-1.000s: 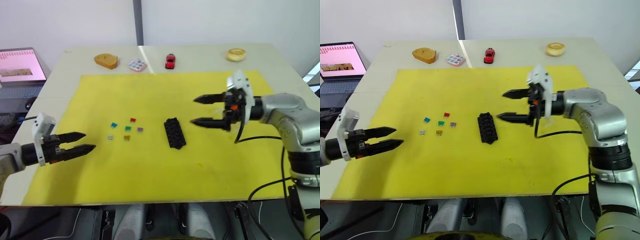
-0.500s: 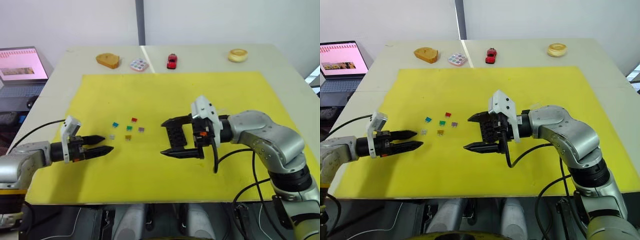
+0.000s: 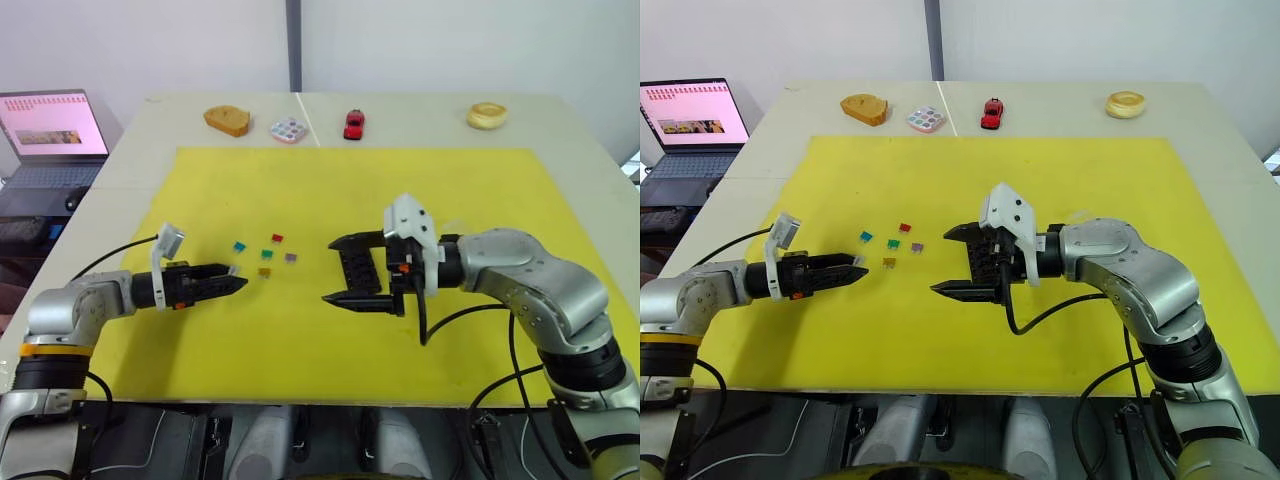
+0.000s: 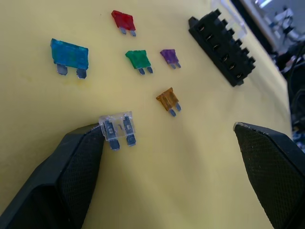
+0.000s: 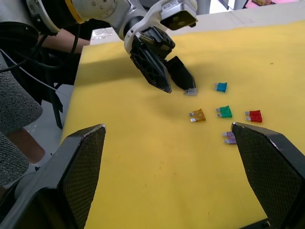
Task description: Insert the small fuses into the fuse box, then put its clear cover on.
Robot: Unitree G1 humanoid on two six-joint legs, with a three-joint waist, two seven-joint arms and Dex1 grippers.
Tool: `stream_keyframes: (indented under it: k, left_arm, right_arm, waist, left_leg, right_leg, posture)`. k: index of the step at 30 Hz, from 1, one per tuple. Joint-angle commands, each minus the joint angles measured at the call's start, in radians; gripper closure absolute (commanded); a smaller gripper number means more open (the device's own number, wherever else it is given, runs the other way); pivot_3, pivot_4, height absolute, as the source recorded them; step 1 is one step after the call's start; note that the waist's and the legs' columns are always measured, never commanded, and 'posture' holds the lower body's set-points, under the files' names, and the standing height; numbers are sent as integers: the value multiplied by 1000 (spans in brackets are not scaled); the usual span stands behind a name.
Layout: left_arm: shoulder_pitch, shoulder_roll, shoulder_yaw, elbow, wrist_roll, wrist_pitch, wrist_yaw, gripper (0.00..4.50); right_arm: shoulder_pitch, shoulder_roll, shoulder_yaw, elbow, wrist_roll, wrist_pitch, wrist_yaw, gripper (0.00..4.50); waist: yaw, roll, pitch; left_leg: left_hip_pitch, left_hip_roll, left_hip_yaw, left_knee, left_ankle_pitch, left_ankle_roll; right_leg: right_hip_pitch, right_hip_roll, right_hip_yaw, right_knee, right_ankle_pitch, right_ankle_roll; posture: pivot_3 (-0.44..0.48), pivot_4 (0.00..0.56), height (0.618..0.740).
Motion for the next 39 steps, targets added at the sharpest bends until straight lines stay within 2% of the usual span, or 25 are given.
stream_keyframes:
  k: [1, 4, 11, 19, 21, 25, 28, 33, 37, 39]
  left_arm:
    - [15, -11, -36, 63, 20, 11, -21, 0]
    - [16, -18, -17, 100, 15, 19, -20, 821]
    - [20, -59, 54, 154, 0, 7, 17, 4413]
    - [81, -69, 123, 66, -47, 40, 50, 4413]
    - [91, -59, 171, 23, -84, 58, 63, 4413]
    - [42, -69, 325, -127, -259, 168, 155, 4413]
    - [-66, -117, 422, -251, -453, 241, 290, 4413]
    - [-213, -223, 449, -362, -708, 241, 493, 4413]
    - [-265, -249, 419, -382, -785, 211, 544, 4500]
    - [-273, -244, 410, -375, -797, 201, 548, 4500]
  right_arm:
    - [-19, -6, -31, -28, 8, -5, -16, 52]
    - [-23, -6, -28, -17, 3, -11, -21, 0]
    - [-11, 1, -17, 13, -19, -41, -27, 0]
    - [-7, 2, -21, 43, -41, -53, -36, 0]
    - [-35, 3, -21, 58, -23, 57, -87, 0]
    - [-158, 75, -143, 134, 190, 306, -138, 0]
    - [-297, 179, -268, 246, 325, 404, -224, 0]
    - [-519, 324, -369, 440, 415, 479, -365, 0]
    - [-638, 391, -438, 552, 506, 512, -416, 1317]
    - [-655, 396, -440, 560, 520, 523, -427, 2384]
  waist:
    - [-1, 0, 0]
    - [-5, 0, -2]
    - [-5, -1, -2]
    - [-14, -1, -2]
    - [-21, -1, -2]
    - [-33, -2, -1]
    - [-30, -3, 0]
    - [-34, -4, -1]
    - [-39, -4, -1]
    - [-40, -4, -1]
  left_leg:
    - [0, 0, 0, 0, 0, 0]
    - [0, 0, 0, 0, 0, 0]
    - [0, 0, 0, -1, -1, 1]
    - [0, 0, 0, -2, -1, 1]
    - [0, 0, 0, -2, -1, 1]
    - [-2, 1, 0, -2, -1, 1]
    - [-5, 1, 0, -1, 0, 0]
    - [-3, 0, -1, -1, 0, 0]
    - [-4, -1, 0, -1, 5, -7]
    - [-4, -1, 0, -2, 6, -5]
  right_leg:
    - [0, 0, 0, 0, 0, 0]
    - [0, 0, 0, 0, 0, 0]
    - [-1, 0, 0, -1, 0, 0]
    - [-1, 0, 1, -1, 0, 0]
    - [-2, 0, 1, -1, 0, 0]
    - [-4, 0, 1, 0, 0, 0]
    - [-6, 0, 1, 0, 0, 1]
    - [-2, 1, 1, 0, 2, 3]
    - [0, 1, 1, 1, 2, 3]
    - [0, 2, 1, 2, 2, 3]
  posture:
    - [0, 150, 740]
    - [0, 150, 740]
    - [0, 150, 740]
    - [0, 150, 740]
    - [0, 150, 740]
    - [0, 150, 740]
    - [0, 150, 740]
    - [0, 150, 740]
    - [0, 150, 740]
    - [0, 150, 740]
